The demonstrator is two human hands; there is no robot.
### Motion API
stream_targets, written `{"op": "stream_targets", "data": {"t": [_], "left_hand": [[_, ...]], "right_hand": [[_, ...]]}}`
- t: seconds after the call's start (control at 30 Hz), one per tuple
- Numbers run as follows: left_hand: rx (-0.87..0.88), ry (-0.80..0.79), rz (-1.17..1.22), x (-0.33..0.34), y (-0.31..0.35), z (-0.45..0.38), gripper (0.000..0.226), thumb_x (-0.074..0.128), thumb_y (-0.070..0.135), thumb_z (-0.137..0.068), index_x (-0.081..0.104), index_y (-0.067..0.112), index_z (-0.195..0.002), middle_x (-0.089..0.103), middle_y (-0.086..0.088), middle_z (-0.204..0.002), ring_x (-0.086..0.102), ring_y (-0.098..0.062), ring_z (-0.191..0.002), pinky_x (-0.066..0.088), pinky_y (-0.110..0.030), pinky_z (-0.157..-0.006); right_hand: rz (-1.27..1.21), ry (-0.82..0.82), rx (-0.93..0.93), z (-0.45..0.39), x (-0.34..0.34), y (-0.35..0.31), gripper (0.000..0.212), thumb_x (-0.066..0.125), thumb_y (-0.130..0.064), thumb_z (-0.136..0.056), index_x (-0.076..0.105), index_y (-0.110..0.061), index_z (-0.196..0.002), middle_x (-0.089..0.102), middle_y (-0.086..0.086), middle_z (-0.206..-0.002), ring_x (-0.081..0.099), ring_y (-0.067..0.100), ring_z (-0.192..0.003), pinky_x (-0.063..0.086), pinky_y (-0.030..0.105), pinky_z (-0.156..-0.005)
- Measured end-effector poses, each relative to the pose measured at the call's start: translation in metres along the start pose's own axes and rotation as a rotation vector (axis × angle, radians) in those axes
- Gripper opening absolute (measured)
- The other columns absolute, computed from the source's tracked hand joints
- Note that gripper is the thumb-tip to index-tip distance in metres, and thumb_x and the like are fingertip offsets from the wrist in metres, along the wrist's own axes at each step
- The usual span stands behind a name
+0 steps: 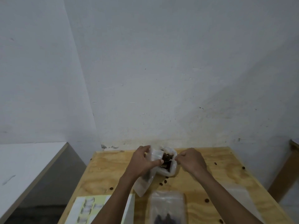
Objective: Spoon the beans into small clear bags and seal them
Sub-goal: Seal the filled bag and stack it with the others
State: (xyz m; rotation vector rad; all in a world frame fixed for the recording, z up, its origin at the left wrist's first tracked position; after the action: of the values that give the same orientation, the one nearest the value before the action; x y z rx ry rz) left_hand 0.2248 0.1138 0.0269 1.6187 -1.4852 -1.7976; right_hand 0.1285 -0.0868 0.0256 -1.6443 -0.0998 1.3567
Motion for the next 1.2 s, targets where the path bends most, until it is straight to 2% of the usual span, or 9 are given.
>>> {"op": "stream_targets", "data": {"t": [0.17, 0.3, 0.47, 0.6, 0.73, 0.83, 1.0, 1.1, 1.2], "left_hand": [[0.055, -0.028, -0.251, 0.002, 0.0, 0.008, 0.109, 0.078, 0.066, -0.066, 0.039, 0.014, -0.154, 0.047, 0.003, -0.137, 0.049, -0.015, -0.122, 0.044, -0.027, -0.095], [0.089, 0.001, -0.326, 0.002, 0.009, 0.011, 0.109, 0.076, 0.067, -0.068, 0.037, 0.013, -0.154, 0.046, 0.002, -0.138, 0.049, -0.015, -0.123, 0.042, -0.025, -0.093], [0.124, 0.091, -0.28, -0.001, 0.021, 0.012, 0.102, 0.081, 0.063, -0.068, 0.044, 0.012, -0.148, 0.05, 0.0, -0.132, 0.052, -0.016, -0.117, 0.042, -0.024, -0.086], [0.137, 0.128, -0.275, -0.008, 0.025, 0.015, 0.106, 0.071, 0.072, -0.063, 0.045, 0.011, -0.146, 0.05, 0.002, -0.128, 0.05, -0.013, -0.111, 0.041, -0.022, -0.085], [0.127, 0.199, -0.226, -0.022, 0.018, 0.02, 0.113, 0.065, 0.077, -0.063, 0.04, 0.012, -0.152, 0.049, 0.002, -0.134, 0.051, -0.016, -0.12, 0.046, -0.027, -0.094], [0.1, 0.283, -0.125, -0.034, 0.015, 0.024, 0.113, 0.066, 0.076, -0.064, 0.04, 0.012, -0.153, 0.048, 0.003, -0.134, 0.051, -0.015, -0.121, 0.045, -0.029, -0.096], [0.083, 0.403, 0.028, -0.051, 0.015, 0.03, 0.109, 0.072, 0.074, -0.065, 0.042, 0.017, -0.153, 0.049, 0.007, -0.132, 0.052, -0.013, -0.124, 0.051, -0.039, -0.101], [0.123, 0.414, 0.027, -0.052, 0.015, 0.03, 0.108, 0.073, 0.073, -0.067, 0.041, 0.017, -0.153, 0.048, 0.009, -0.131, 0.05, -0.009, -0.123, 0.05, -0.035, -0.101], [0.143, 0.419, 0.027, -0.05, 0.02, 0.031, 0.109, 0.073, 0.073, -0.067, 0.04, 0.016, -0.154, 0.048, 0.008, -0.133, 0.048, -0.006, -0.123, 0.049, -0.033, -0.102]], "right_hand": [[0.008, 0.031, -0.077, 0.006, -0.024, -0.018, 0.021, 0.063, -0.018, -0.081, 0.078, -0.006, -0.089, 0.074, 0.016, -0.092, 0.071, 0.041, -0.085, 0.044, 0.029, -0.054], [0.056, 0.039, -0.132, 0.022, -0.04, -0.043, 0.02, 0.063, -0.02, -0.082, 0.081, -0.011, -0.085, 0.078, 0.01, -0.088, 0.074, 0.035, -0.084, 0.061, 0.052, -0.07], [0.285, 0.041, -0.258, 0.042, -0.04, -0.07, 0.024, 0.065, -0.015, -0.088, 0.082, -0.03, -0.097, 0.076, -0.008, -0.096, 0.07, 0.014, -0.073, 0.054, 0.025, -0.058], [0.319, 0.18, -0.311, 0.044, -0.05, -0.074, 0.029, 0.066, -0.013, -0.088, 0.08, -0.028, -0.108, 0.075, -0.003, -0.105, 0.068, 0.015, -0.076, 0.046, 0.023, -0.055], [0.39, 0.212, -0.228, 0.03, -0.04, -0.055, 0.016, 0.065, -0.012, -0.09, 0.079, -0.02, -0.087, 0.071, -0.001, -0.09, 0.067, 0.017, -0.072, 0.058, 0.029, -0.061], [0.429, 0.132, -0.155, 0.023, -0.005, -0.039, 0.028, 0.061, -0.006, -0.089, 0.059, -0.021, -0.066, 0.049, 0.0, -0.069, 0.056, 0.019, -0.064, 0.046, 0.028, -0.056], [0.399, 0.046, -0.134, 0.031, 0.024, -0.035, 0.021, 0.064, -0.014, -0.093, 0.08, -0.02, -0.104, 0.074, 0.002, -0.107, 0.071, 0.02, -0.092, 0.057, 0.029, -0.07], [0.207, 0.199, -0.244, 0.038, 0.0, -0.053, 0.018, 0.061, -0.028, -0.098, 0.079, -0.025, -0.094, 0.076, -0.005, -0.097, 0.07, 0.014, -0.086, 0.059, 0.03, -0.071], [-0.344, 0.06, -0.359, 0.044, -0.018, -0.079, 0.014, 0.067, -0.036, -0.096, 0.075, -0.024, -0.092, 0.077, -0.008, -0.087, 0.072, 0.007, -0.085, 0.061, 0.035, -0.081]]}}
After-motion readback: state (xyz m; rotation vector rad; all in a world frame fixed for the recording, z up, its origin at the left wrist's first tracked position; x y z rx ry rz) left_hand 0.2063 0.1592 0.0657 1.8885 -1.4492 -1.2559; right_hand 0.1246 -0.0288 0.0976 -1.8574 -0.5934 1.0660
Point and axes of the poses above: each hand's wrist, its own z-axis away from the middle knuckle, its own x-axis out of the palm, y = z × x, the point moved 7 cm from there along -z, towards the middle knuckle
